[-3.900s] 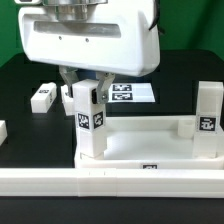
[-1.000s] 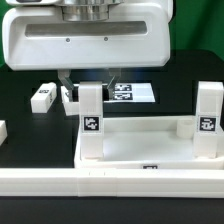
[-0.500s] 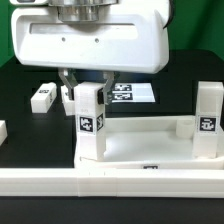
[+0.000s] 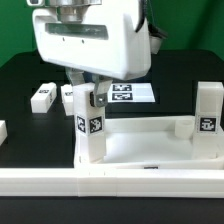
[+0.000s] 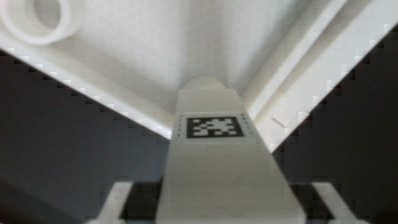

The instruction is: Assemble desk

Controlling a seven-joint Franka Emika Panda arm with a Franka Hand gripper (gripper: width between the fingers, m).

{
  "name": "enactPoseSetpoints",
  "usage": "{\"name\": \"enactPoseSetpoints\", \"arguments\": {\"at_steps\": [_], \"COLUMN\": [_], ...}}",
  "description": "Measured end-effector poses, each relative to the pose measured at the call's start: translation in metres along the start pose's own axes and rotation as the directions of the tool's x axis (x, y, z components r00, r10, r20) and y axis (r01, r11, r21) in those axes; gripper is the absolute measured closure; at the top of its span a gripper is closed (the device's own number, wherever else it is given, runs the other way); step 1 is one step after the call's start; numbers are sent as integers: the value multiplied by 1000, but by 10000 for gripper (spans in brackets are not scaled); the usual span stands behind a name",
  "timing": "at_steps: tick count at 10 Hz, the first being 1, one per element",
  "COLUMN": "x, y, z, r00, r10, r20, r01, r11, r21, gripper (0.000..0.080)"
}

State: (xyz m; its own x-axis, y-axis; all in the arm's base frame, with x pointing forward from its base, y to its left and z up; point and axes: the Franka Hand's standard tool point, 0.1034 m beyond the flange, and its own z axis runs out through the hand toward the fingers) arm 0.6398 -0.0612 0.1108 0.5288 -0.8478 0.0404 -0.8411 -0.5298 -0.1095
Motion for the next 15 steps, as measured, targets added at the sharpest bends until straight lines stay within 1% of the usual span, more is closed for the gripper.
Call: {"name": "enactPoseSetpoints", "arguments": {"at_steps": [2,3,4,5,6,7,8,9,10,11,12,14,15], "x": [-1,-1,-1,-1,0,0,1,1,1,1,1,2,3], "y": [-1,-1,-1,-1,0,0,0,0,0,0,-1,-3,-5], "z": [0,0,0,0,0,0,-1,0,0,0,0,-1,-1], "r00": [989,986,972,977,985,993,1000,998,984,966,924,838,775], "r10": [147,165,236,213,171,121,17,-64,-177,-258,-381,-545,-632], "r20": [0,0,0,0,2,2,1,1,1,2,0,5,5], "r01": [-147,-165,-236,-213,-171,-121,-17,64,177,258,381,545,632], "r11": [989,986,972,977,985,993,1000,998,984,966,924,838,775], "r21": [0,0,1,1,-1,-4,-4,-5,-6,-7,-14,-16,-17], "gripper": [511,511,511,511,509,405,266,186,186,156,151,151,151]}}
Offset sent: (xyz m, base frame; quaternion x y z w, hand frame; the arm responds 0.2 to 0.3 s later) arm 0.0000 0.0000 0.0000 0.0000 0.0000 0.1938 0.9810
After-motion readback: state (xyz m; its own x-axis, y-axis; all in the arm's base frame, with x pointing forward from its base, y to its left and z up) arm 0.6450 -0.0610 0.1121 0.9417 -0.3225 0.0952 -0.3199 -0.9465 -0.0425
